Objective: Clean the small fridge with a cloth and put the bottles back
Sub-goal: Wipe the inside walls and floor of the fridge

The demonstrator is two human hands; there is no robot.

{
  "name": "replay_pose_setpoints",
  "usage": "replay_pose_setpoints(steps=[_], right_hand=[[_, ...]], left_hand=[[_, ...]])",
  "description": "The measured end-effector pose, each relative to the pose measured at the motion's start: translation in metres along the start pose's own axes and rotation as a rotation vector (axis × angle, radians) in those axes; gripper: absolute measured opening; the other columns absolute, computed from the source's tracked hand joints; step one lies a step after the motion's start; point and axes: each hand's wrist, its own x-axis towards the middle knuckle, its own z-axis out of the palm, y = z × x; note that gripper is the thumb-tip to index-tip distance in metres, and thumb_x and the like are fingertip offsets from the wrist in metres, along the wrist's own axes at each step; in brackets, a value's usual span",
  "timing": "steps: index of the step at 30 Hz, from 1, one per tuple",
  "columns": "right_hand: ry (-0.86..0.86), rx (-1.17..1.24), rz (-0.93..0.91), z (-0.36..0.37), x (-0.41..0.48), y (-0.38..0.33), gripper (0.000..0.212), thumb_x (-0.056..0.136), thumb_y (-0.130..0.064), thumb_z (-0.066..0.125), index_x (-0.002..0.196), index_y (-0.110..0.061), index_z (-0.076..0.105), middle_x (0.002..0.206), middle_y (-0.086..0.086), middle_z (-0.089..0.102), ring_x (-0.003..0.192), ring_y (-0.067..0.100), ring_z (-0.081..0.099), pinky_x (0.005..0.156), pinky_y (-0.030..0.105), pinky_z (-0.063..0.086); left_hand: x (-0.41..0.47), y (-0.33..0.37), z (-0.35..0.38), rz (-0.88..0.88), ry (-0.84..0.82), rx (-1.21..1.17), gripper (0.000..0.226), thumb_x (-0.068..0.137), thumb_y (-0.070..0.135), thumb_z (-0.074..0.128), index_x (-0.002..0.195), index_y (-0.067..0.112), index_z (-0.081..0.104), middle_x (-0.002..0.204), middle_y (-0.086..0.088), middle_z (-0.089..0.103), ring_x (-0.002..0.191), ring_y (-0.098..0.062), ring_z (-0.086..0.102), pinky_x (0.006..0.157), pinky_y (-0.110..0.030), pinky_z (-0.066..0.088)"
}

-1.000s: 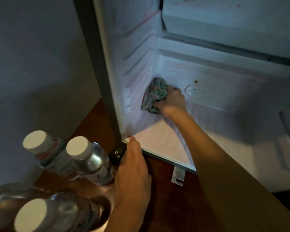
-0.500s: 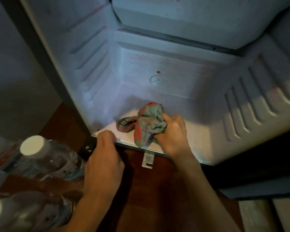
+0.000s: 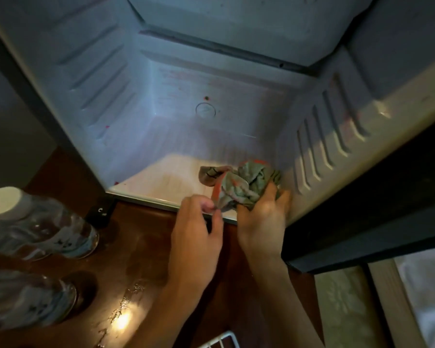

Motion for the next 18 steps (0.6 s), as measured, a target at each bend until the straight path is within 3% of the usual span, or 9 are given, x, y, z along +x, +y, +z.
replay_pose_setpoints(steps=[3, 6, 9, 11, 13, 15, 18], right_hand=[[-0.038, 0.210, 0.094, -0.003, -0.010, -0.002, 0.074, 0.077, -0.013, 0.072, 0.143, 0.000, 0.041, 0.134, 0.020, 0.041, 0.127, 0.040, 0.042, 0.112, 0.044, 0.036], [-0.051, 0.295, 0.129, -0.005, -0.014, 0.002, 0.066, 0.079, -0.009, 0.073, 0.139, -0.004, 0.047, 0.129, 0.014, 0.043, 0.121, 0.033, 0.048, 0.104, 0.027, 0.035], [-0.061, 0.333, 0.084, -0.007, -0.017, 0.011, 0.059, 0.082, -0.018, 0.074, 0.136, -0.007, 0.053, 0.121, 0.012, 0.050, 0.111, 0.029, 0.055, 0.101, 0.037, 0.044], [-0.074, 0.382, 0.061, -0.007, -0.024, 0.020, 0.056, 0.085, -0.025, 0.073, 0.135, -0.011, 0.054, 0.122, 0.010, 0.054, 0.114, 0.021, 0.055, 0.099, 0.045, 0.047], [-0.109, 0.510, 0.065, -0.010, -0.033, 0.025, 0.058, 0.082, -0.034, 0.074, 0.134, -0.020, 0.052, 0.126, 0.006, 0.056, 0.119, 0.018, 0.056, 0.099, 0.047, 0.048], [-0.205, 0.630, 0.094, -0.016, -0.038, 0.028, 0.064, 0.075, -0.042, 0.074, 0.133, -0.029, 0.048, 0.129, 0.003, 0.057, 0.121, 0.017, 0.057, 0.101, 0.046, 0.049], [-0.343, 0.845, 0.228, -0.029, -0.039, 0.026, 0.052, 0.071, -0.050, 0.068, 0.119, -0.032, 0.060, 0.119, 0.003, 0.065, 0.113, 0.018, 0.063, 0.100, 0.050, 0.049]], left_hand=[[-0.016, 0.008, 0.019, -0.090, -0.012, -0.142, 0.007, 0.094, 0.019, 0.060, 0.099, 0.024, 0.060, 0.093, 0.013, 0.061, 0.084, 0.001, 0.057, 0.074, -0.013, 0.043], [-0.020, 0.012, 0.027, -0.169, -0.022, -0.217, 0.016, 0.097, 0.019, 0.058, 0.111, 0.025, 0.063, 0.103, 0.012, 0.065, 0.095, -0.001, 0.060, 0.084, -0.025, 0.052], [-0.014, 0.019, 0.025, -0.078, 0.005, -0.188, 0.023, 0.095, 0.011, 0.059, 0.116, 0.021, 0.063, 0.109, 0.012, 0.063, 0.103, 0.001, 0.057, 0.086, -0.013, 0.045], [-0.010, 0.025, 0.026, -0.083, -0.018, -0.244, 0.018, 0.094, 0.013, 0.062, 0.110, 0.021, 0.063, 0.107, 0.009, 0.062, 0.101, -0.004, 0.059, 0.081, -0.013, 0.046], [-0.008, 0.032, 0.025, -0.231, -0.069, -0.438, 0.014, 0.088, 0.028, 0.067, 0.101, 0.023, 0.063, 0.101, 0.004, 0.065, 0.095, -0.011, 0.064, 0.076, -0.019, 0.051], [-0.007, 0.038, 0.023, -0.409, -0.105, -0.686, 0.029, 0.079, 0.037, 0.078, 0.099, 0.020, 0.065, 0.097, -0.001, 0.070, 0.091, -0.012, 0.068, 0.074, -0.019, 0.053], [0.001, 0.046, 0.020, -0.517, -0.115, -0.796, 0.029, 0.077, 0.027, 0.078, 0.099, 0.013, 0.067, 0.091, -0.003, 0.074, 0.085, -0.011, 0.072, 0.068, -0.017, 0.053]])
